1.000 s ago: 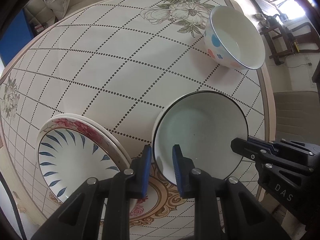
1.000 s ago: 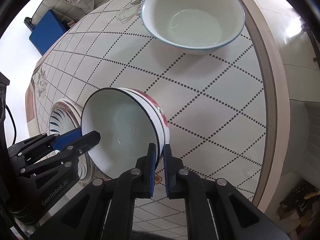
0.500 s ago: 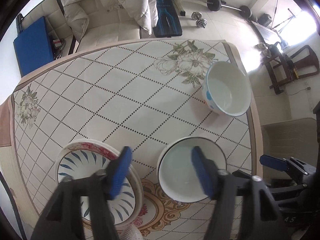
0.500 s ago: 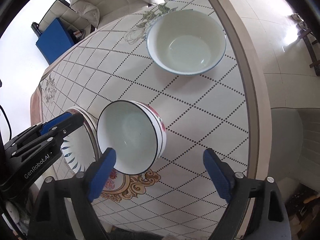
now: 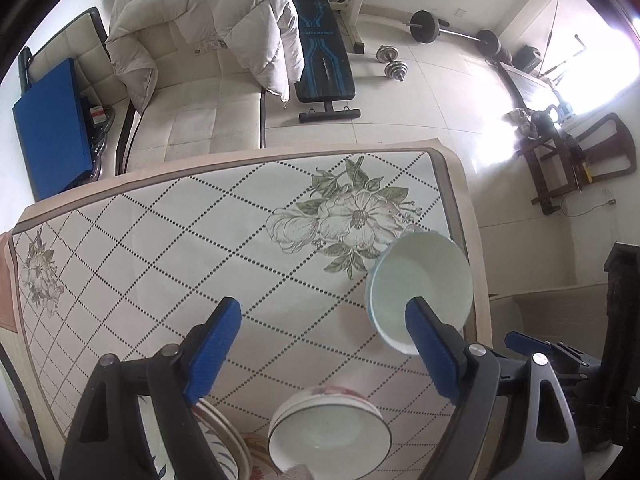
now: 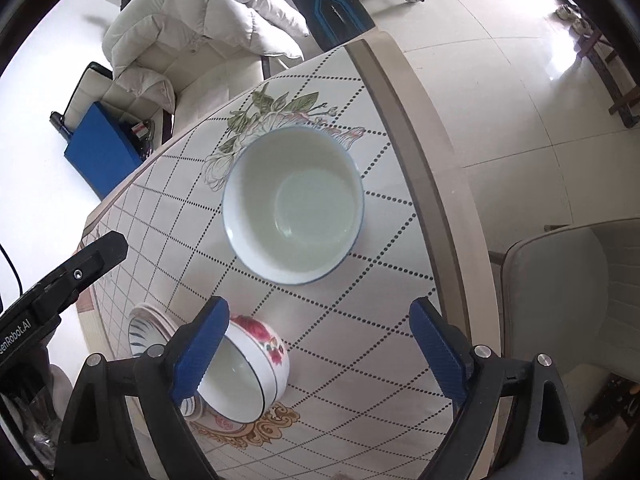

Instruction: Organize plates and bowls

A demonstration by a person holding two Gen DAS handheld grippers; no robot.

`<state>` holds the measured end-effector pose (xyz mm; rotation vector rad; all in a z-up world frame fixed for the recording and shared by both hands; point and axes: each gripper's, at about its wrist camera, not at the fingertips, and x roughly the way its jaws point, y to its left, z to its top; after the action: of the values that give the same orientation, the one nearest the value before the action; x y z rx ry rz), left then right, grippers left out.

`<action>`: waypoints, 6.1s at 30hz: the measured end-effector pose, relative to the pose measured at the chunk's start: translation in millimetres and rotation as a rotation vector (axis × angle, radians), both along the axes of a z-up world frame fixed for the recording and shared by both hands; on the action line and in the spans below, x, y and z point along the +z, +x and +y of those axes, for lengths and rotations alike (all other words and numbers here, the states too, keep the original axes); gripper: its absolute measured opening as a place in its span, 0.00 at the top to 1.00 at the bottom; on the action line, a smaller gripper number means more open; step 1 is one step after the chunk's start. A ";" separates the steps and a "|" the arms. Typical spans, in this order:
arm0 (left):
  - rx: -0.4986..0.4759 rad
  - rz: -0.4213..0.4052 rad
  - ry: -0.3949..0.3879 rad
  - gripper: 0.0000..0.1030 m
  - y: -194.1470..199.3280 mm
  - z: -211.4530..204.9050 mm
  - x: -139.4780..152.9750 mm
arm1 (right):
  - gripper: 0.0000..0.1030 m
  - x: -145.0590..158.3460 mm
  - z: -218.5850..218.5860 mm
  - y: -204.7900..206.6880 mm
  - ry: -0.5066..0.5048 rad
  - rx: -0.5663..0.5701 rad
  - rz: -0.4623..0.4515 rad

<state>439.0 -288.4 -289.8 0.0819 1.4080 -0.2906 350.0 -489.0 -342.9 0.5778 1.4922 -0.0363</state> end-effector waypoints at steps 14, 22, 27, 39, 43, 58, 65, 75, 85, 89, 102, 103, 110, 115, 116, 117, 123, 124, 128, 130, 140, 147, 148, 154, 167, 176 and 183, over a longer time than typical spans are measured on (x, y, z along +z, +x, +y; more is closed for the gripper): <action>-0.105 0.243 0.016 0.67 20.1 -52.9 -84.5 | 0.38 -45.5 -28.7 52.6 0.022 -0.003 0.045; -0.106 0.287 0.021 0.89 10.5 -55.1 -97.1 | 0.81 -71.4 -18.5 55.7 0.043 0.036 0.106; -0.093 0.281 0.012 0.92 9.7 -54.0 -96.3 | 0.90 -74.7 -14.2 54.6 0.001 0.063 0.109; -0.079 0.241 0.026 0.92 7.5 -53.4 -85.5 | 0.91 -66.5 -15.8 53.7 -0.007 0.072 0.094; -0.069 0.231 0.021 0.92 7.7 -48.0 -78.0 | 0.91 -57.0 -15.3 53.4 -0.003 0.076 0.080; -0.057 0.175 -0.009 0.92 -15.1 -14.5 -24.1 | 0.92 -0.2 -0.3 34.0 0.027 0.072 0.023; -0.040 0.172 -0.013 0.92 -41.1 11.2 -5.8 | 0.92 28.7 22.5 8.9 0.026 0.096 -0.004; 0.002 0.209 0.011 0.92 -87.1 52.4 -14.3 | 0.92 31.5 67.3 -33.5 0.055 0.150 0.007; 0.016 0.241 0.032 0.92 -105.9 68.3 -32.5 | 0.92 17.2 98.9 -51.6 0.045 0.200 0.037; 0.008 0.250 0.041 0.92 -109.5 66.4 -38.7 | 0.92 8.6 98.7 -52.5 0.039 0.206 0.059; 0.011 0.280 0.053 0.92 -114.3 69.0 -56.0 | 0.92 -5.3 100.3 -56.8 0.029 0.215 0.095; 0.011 0.280 0.053 0.92 -113.6 67.9 -56.1 | 0.92 -5.5 100.5 -56.4 0.029 0.216 0.096; -0.004 0.277 0.067 0.92 -114.7 65.4 -58.2 | 0.92 -4.7 101.9 -53.5 0.025 0.215 0.100; 0.000 0.288 0.067 0.92 -114.7 65.6 -62.1 | 0.92 -5.5 102.0 -52.9 0.020 0.215 0.104; 0.000 0.291 0.066 0.92 -114.2 65.5 -62.1 | 0.92 -6.0 101.7 -52.8 0.020 0.214 0.106; 0.000 0.293 0.065 0.92 -113.8 65.4 -62.3 | 0.92 -6.3 101.7 -52.5 0.019 0.215 0.107; 0.002 0.298 0.060 0.92 -111.2 66.3 -63.4 | 0.92 -8.3 98.2 -52.6 0.027 0.211 0.119; 0.005 0.299 0.058 0.92 -110.5 66.5 -63.4 | 0.92 -8.5 98.3 -52.4 0.026 0.212 0.119; 0.021 0.305 0.052 0.90 -111.6 70.2 -63.0 | 0.92 -9.3 95.6 -52.9 0.035 0.199 0.125; 0.026 0.297 0.059 0.87 -112.4 72.4 -61.8 | 0.92 -10.2 94.4 -54.0 0.046 0.184 0.129; 0.054 0.186 0.100 0.82 -122.8 81.8 -30.9 | 0.92 2.9 102.9 -62.8 -0.031 0.229 0.108; 0.079 0.127 0.095 0.79 -132.1 89.1 -8.1 | 0.92 27.4 110.1 -76.5 -0.145 0.282 0.048; 0.082 0.115 0.095 0.79 -133.1 89.4 -5.0 | 0.92 30.7 110.5 -79.0 -0.154 0.287 0.041; 0.098 0.026 0.102 0.64 -150.2 95.9 16.7 | 0.91 51.3 106.7 -95.2 -0.196 0.295 0.002; 0.107 -0.229 0.118 0.07 -188.5 92.7 82.8 | 0.07 113.9 109.2 -143.1 -0.335 0.287 -0.169; 0.148 -0.268 0.086 0.07 -222.0 97.7 110.7 | 0.05 163.9 107.3 -173.0 -0.400 0.284 -0.293; 0.175 -0.413 0.135 0.07 -247.4 93.7 145.0 | 0.05 188.7 113.7 -195.7 -0.404 0.312 -0.359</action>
<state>191.6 -194.7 -144.8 0.1211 1.0149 -0.0287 154.3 -375.3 -154.2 0.0178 1.1653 0.0092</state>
